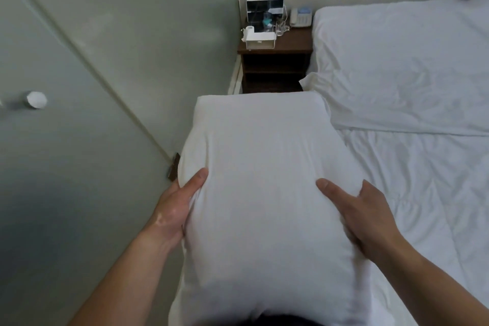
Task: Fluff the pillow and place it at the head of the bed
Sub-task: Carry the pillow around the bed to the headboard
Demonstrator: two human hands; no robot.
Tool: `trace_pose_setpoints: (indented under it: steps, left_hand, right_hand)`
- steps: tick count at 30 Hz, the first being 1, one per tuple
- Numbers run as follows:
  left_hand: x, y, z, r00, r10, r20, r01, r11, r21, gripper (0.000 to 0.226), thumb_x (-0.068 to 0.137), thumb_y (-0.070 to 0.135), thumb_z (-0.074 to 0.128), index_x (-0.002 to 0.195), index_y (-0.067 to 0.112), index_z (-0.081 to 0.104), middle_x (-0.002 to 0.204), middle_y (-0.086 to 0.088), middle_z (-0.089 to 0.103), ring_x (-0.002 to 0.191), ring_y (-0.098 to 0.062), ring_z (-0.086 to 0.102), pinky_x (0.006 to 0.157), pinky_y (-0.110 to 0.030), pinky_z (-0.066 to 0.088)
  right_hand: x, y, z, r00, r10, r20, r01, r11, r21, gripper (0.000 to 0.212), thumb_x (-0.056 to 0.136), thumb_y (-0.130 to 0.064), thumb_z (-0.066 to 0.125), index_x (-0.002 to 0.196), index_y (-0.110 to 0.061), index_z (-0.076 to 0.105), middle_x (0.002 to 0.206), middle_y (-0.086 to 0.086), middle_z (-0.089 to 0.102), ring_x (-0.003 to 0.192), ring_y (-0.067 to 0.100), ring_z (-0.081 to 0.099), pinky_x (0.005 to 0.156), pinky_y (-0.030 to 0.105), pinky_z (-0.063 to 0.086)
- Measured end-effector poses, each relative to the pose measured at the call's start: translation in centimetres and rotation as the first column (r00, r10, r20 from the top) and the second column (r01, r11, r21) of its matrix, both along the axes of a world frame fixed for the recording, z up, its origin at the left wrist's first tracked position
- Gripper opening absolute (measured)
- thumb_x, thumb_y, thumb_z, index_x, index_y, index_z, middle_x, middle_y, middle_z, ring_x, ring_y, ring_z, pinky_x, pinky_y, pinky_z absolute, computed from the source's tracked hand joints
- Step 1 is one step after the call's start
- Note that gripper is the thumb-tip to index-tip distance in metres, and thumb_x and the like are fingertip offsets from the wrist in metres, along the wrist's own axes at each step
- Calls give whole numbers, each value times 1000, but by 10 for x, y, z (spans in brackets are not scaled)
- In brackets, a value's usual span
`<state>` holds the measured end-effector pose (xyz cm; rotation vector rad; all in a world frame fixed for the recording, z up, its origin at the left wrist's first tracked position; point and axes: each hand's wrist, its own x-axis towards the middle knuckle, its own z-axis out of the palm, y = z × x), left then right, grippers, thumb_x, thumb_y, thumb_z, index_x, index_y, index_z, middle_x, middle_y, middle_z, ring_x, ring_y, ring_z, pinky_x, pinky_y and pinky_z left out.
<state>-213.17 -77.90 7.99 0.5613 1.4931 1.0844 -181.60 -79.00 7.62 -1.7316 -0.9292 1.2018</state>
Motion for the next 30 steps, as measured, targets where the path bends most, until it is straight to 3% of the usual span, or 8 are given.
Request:
trace_pose_setpoints:
  steps: [6, 11, 14, 17, 20, 24, 28, 30]
  left_hand:
    - [10, 122, 3, 997, -71, 19, 71, 997, -19, 61, 70, 36, 87, 125, 12, 73, 106, -5, 85, 97, -22, 80, 88, -37, 58]
    - [13, 230, -2, 987, -159, 27, 160, 987, -34, 92, 42, 52, 94, 122, 11, 75, 109, -10, 84, 99, -28, 80, 84, -36, 60]
    - [11, 307, -6, 974, -227, 25, 227, 973, -27, 83, 48, 45, 97, 121, 11, 75, 108, -9, 84, 100, -28, 80, 79, -36, 63]
    - [11, 391, -3, 961, -276, 12, 276, 961, -18, 55, 77, 33, 86, 126, 10, 74, 110, -7, 84, 102, -26, 80, 90, -38, 59]
    - [13, 466, 6, 938, -347, 18, 347, 938, 7, 35, 86, 25, 79, 120, 15, 75, 103, -2, 85, 90, -18, 82, 86, -36, 58]
    - [23, 550, 11, 905, -426, 10, 426, 905, 25, 74, 59, 41, 92, 126, 15, 74, 111, -4, 84, 100, -22, 81, 85, -35, 58]
    - [44, 629, 9, 878, -479, 14, 479, 878, 18, 111, 23, 58, 100, 123, 18, 74, 108, -2, 85, 93, -19, 82, 85, -36, 58]
    - [57, 663, 6, 872, -490, 7, 489, 872, 18, 116, 22, 60, 98, 127, 19, 73, 110, -1, 84, 97, -21, 82, 90, -40, 59]
  right_hand:
    - [2, 98, 4, 996, -89, 22, 89, 996, -6, 36, 75, -44, 87, 99, -20, 76, 74, -11, 79, 61, 9, 74, 60, 27, 52]
    - [2, 183, 0, 985, -170, 27, 170, 985, -11, 41, 72, -47, 88, 102, -22, 75, 75, -15, 79, 61, 2, 73, 63, 28, 52]
    - [-2, 242, -1, 975, -221, 19, 221, 975, 5, 38, 73, -43, 88, 103, -24, 75, 80, -24, 78, 67, -2, 73, 66, 27, 54]
    - [-6, 302, 3, 959, -279, 52, 278, 960, 33, 43, 71, -48, 88, 105, -26, 76, 84, -23, 78, 75, 2, 75, 73, 30, 57]
    - [-11, 356, 15, 938, -337, 80, 332, 941, 71, 41, 70, -47, 89, 104, -28, 76, 84, -24, 78, 81, 3, 75, 76, 32, 57]
    - [-9, 417, 23, 911, -406, 77, 399, 913, 88, 43, 69, -48, 89, 103, -26, 76, 87, -17, 80, 79, 4, 75, 71, 29, 55]
    - [4, 482, 18, 892, -448, 61, 442, 892, 92, 44, 70, -45, 90, 106, -26, 76, 90, -18, 80, 79, 4, 76, 76, 31, 57]
    - [15, 512, 12, 885, -463, 44, 458, 885, 87, 40, 70, -44, 90, 103, -27, 75, 87, -22, 79, 75, 0, 75, 74, 30, 56]
